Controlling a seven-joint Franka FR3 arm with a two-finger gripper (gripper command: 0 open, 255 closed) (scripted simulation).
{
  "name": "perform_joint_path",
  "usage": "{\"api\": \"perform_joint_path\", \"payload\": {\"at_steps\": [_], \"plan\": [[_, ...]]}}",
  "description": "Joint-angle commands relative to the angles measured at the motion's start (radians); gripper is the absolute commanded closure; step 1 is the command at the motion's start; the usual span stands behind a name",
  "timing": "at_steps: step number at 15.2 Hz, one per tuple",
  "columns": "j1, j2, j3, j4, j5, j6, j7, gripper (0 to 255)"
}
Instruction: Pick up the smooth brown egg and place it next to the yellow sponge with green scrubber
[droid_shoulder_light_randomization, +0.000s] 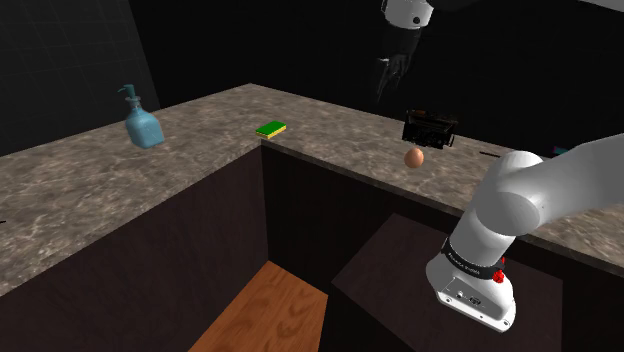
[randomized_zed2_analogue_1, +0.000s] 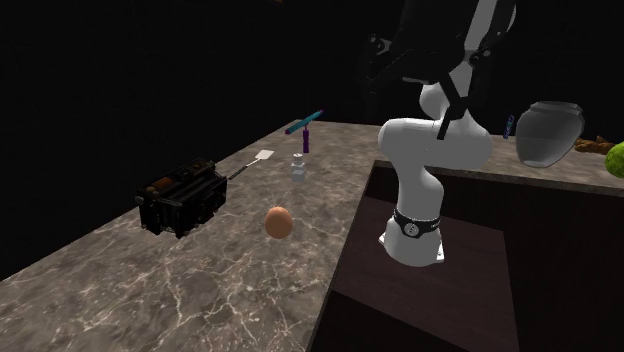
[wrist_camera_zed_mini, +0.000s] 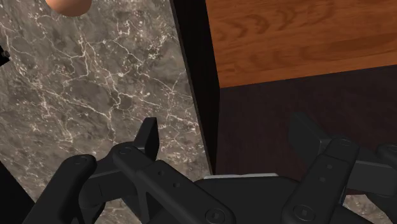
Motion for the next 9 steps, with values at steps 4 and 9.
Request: {"api": "perform_joint_path", "payload": {"at_steps": [4, 9], "plan": [[-0.005, -0.073, -0.049, -0.117, -0.040, 0.062, -0.070, 0], [-0.031, -0.175, -0.146, -0.288, -0.126, 0.168, -0.192, 0]]}}
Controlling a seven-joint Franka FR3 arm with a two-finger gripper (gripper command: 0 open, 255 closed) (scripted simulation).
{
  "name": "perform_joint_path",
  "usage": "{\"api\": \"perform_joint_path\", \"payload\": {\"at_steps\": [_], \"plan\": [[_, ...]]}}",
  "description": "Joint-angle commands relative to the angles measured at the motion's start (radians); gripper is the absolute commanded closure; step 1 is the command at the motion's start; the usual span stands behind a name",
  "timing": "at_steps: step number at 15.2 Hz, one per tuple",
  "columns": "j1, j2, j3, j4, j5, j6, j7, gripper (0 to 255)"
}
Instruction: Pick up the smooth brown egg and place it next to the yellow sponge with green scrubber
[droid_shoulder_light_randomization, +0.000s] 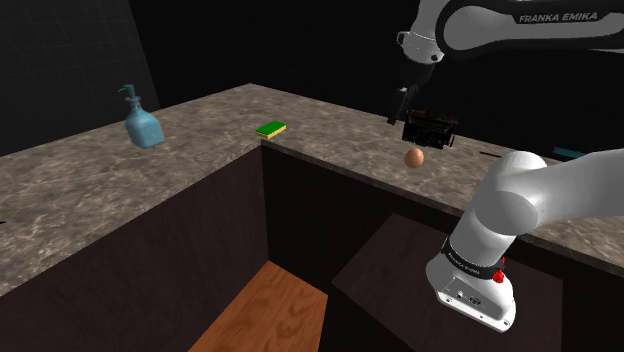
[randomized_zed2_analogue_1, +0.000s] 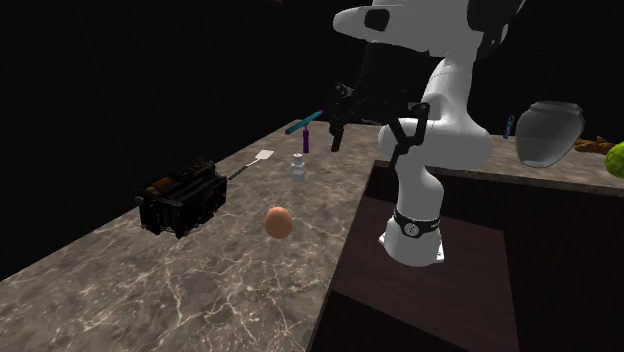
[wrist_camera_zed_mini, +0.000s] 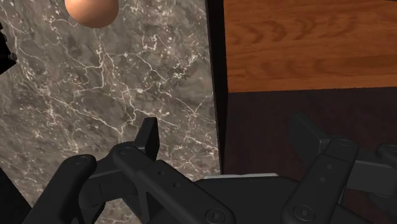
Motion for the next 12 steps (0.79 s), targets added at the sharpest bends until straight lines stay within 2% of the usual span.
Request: {"api": "perform_joint_path", "payload": {"at_steps": [1, 7, 12], "plan": [[-0.016, -0.032, -0.047, -0.063, -0.041, 0.048, -0.055, 0], [-0.088, -0.086, -0.206, -0.216, -0.182, 0.200, -0.219, 0], [-0.167, -0.043, -0.368, -0.293, -0.319, 0.367, -0.367, 0]]}}
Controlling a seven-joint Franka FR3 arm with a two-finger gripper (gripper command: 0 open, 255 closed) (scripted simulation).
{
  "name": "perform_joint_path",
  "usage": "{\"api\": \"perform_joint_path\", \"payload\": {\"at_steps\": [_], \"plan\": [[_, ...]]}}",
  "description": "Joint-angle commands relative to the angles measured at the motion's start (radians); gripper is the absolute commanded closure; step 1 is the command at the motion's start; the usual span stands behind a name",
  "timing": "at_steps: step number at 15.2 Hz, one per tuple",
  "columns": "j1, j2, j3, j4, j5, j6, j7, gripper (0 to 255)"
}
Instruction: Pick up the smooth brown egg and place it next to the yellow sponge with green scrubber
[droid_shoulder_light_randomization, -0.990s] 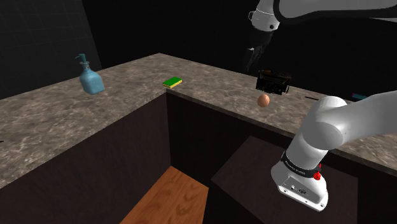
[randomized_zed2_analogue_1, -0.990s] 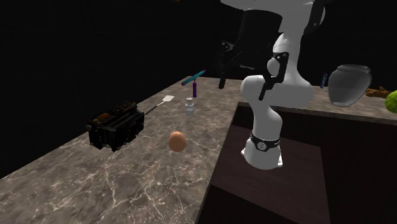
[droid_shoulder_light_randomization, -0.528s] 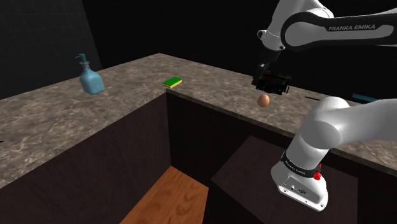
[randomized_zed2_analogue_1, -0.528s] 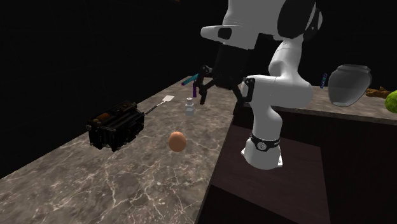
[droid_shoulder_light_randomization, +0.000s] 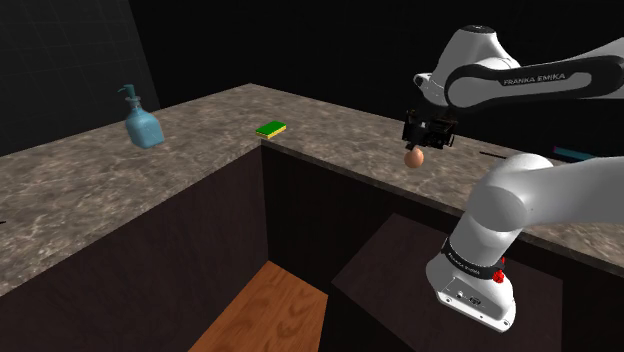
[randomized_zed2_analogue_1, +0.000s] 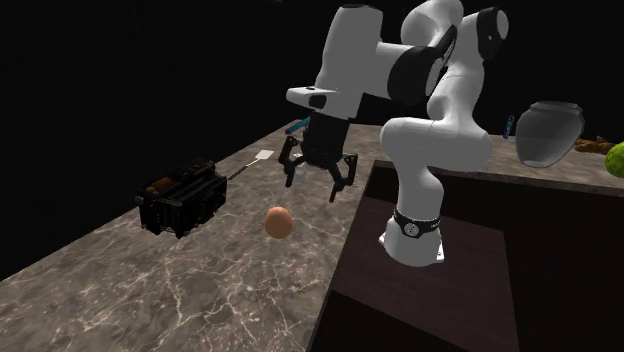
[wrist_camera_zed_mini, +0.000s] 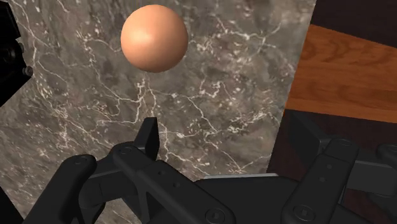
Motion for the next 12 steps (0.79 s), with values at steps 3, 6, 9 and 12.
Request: {"api": "perform_joint_path", "payload": {"at_steps": [3, 6, 9, 12], "plan": [[-0.058, 0.080, -0.149, -0.032, -0.116, 0.155, -0.127, 0], [-0.073, 0.189, -0.266, -0.026, -0.190, 0.291, -0.212, 0], [-0.067, 0.245, -0.296, -0.027, -0.211, 0.352, -0.214, 0], [-0.056, 0.315, -0.323, -0.029, -0.230, 0.426, -0.203, 0]]}}
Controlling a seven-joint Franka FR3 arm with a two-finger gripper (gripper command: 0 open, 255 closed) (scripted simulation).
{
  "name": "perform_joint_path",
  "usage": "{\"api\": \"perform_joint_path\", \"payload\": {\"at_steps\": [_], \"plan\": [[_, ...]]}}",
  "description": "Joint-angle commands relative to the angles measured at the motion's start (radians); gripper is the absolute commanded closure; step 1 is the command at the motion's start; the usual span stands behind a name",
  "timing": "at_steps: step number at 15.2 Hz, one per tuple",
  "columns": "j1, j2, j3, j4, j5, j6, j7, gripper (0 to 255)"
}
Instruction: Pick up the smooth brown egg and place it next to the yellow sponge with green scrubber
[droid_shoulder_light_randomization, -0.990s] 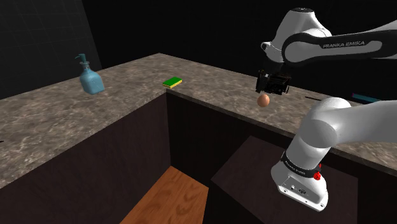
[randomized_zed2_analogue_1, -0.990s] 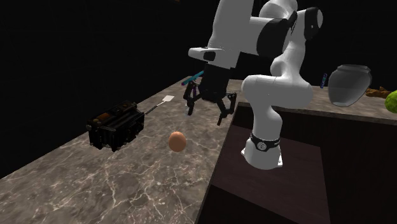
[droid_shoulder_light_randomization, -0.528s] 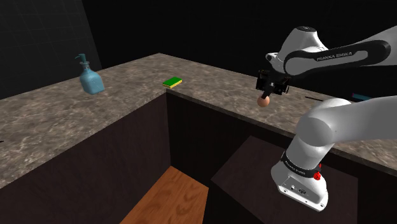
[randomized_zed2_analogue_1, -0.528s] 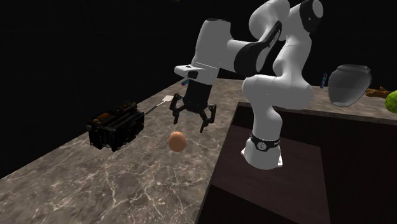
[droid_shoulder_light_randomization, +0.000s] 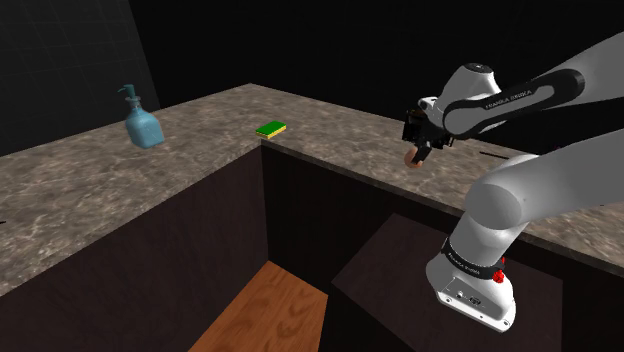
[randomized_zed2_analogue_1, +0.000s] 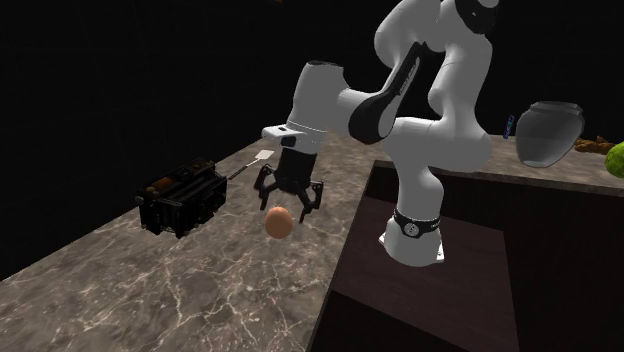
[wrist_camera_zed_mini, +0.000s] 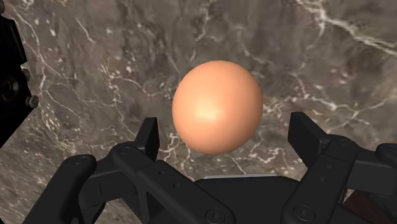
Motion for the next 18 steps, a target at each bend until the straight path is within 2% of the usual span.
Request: {"api": "perform_joint_path", "payload": {"at_steps": [1, 2, 10, 11, 18], "plan": [[0.013, 0.052, -0.019, 0.005, -0.009, 0.050, 0.006, 0], [0.021, 0.092, -0.034, 0.006, -0.017, 0.090, 0.011, 0], [0.021, 0.092, -0.033, 0.006, -0.017, 0.090, 0.011, 0], [0.021, 0.092, -0.033, 0.006, -0.017, 0.090, 0.011, 255], [0.021, 0.092, -0.033, 0.006, -0.017, 0.090, 0.011, 255]]}}
